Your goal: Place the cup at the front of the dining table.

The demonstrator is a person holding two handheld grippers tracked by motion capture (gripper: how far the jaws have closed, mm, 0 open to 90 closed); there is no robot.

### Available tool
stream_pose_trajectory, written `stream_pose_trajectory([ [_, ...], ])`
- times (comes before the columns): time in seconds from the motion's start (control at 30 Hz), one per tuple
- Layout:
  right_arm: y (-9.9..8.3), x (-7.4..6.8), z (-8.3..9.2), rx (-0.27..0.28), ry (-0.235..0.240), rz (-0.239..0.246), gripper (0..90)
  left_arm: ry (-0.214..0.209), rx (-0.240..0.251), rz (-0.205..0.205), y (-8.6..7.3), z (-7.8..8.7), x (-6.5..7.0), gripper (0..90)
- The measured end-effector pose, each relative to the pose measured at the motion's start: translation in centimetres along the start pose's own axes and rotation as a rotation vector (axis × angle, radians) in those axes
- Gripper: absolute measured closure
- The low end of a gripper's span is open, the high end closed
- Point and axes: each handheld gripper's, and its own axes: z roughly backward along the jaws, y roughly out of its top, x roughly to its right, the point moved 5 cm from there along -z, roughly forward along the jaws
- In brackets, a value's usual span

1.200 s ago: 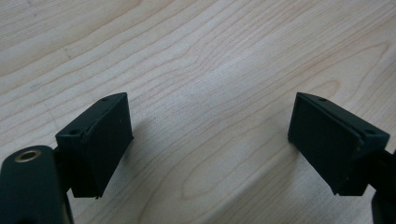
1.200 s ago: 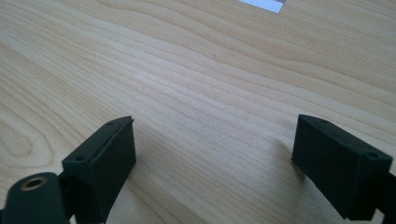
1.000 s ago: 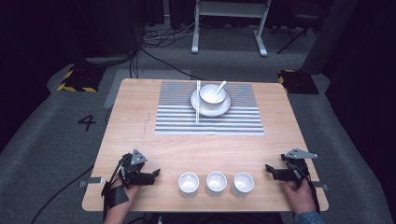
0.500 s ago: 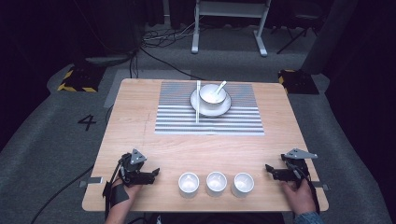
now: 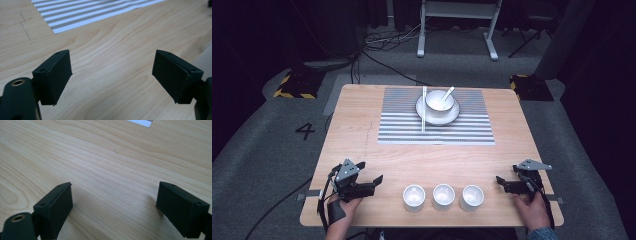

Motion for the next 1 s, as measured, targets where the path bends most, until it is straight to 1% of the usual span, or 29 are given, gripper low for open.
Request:
stream_pose_trajectory([
  [0.03,0.0,0.0,0.0,0.0,0.0,0.0,13.6,0.0,0.0,0.0,0.0,0.0,0.0,16.3],
  [0.07,0.0,0.0,0.0,0.001,0.001,0.0,13.7,-0.013,0.02,0.012,0.3,0.3,0.4,16.3],
  [0.1,0.0,0.0,0.0,0.0,0.0,0.0,13.8,-0.021,0.027,0.029,0.4,0.4,0.6,16.3],
  [0.13,0.0,0.0,0.0,0.001,0.001,0.001,13.9,-0.021,0.027,0.029,0.4,0.4,0.6,16.3],
  [0.17,0.0,0.0,0.0,0.001,0.001,0.001,14.0,-0.05,0.028,0.059,0.5,0.5,0.9,16.3],
  [0.2,0.0,0.0,0.0,0.001,0.001,0.001,14.0,-0.067,0.035,0.07,0.6,0.5,1.2,16.3],
  [0.27,0.0,0.0,0.0,0.001,0.0,0.0,14.0,-0.086,0.044,0.069,0.9,0.7,1.8,16.3],
  [0.3,0.0,0.0,0.0,0.001,0.0,0.0,14.0,-0.086,0.044,0.069,0.9,0.7,1.8,16.3],
  [0.33,0.0,0.0,0.0,0.001,0.0,0.0,14.0,-0.088,0.048,0.047,1.1,0.8,2.4,16.3],
  [0.37,0.0,0.0,0.0,0.001,0.001,0.0,14.0,-0.088,0.046,0.033,1.2,0.9,2.7,16.3],
  [0.4,0.0,0.0,0.0,0.001,0.001,0.0,14.0,-0.086,0.046,0.022,1.2,1.0,3.0,16.3],
  [0.43,0.0,0.0,0.0,0.001,0.001,0.0,14.0,-0.086,0.046,0.022,1.2,1.0,3.0,16.3],
  [0.47,0.0,0.0,0.0,0.001,0.0,0.0,14.0,-0.086,0.043,0.0,1.3,1.1,3.5,16.3],
  [0.5,0.0,0.0,0.0,0.001,0.0,0.0,14.0,-0.086,0.043,0.0,1.3,1.1,3.5,16.3],
  [0.57,0.0,0.0,0.0,0.001,0.001,0.0,14.0,-0.092,0.04,-0.017,1.3,1.1,4.0,16.3],
  [0.6,0.0,0.0,0.0,0.001,0.001,0.0,14.0,-0.099,0.038,-0.033,1.5,1.1,4.5,16.3],
  [0.63,0.0,0.0,0.0,0.001,0.001,0.0,14.0,-0.099,0.038,-0.033,1.5,1.1,4.5,16.3],
  [0.77,0.0,0.0,0.0,0.001,0.001,0.0,14.0,-0.112,0.044,-0.066,1.8,1.0,5.5,16.3],
  [0.9,0.0,0.0,0.0,0.001,0.0,0.0,14.0,-0.15,0.044,-0.081,1.9,0.8,6.9,16.3],
  [0.93,0.0,0.0,0.0,0.001,0.0,0.0,14.0,-0.164,0.04,-0.095,1.9,0.8,7.4,16.3],
  [1.0,0.0,0.0,0.0,0.001,0.0,0.0,14.0,-0.185,0.04,-0.106,2.0,0.6,8.2,16.2],
])
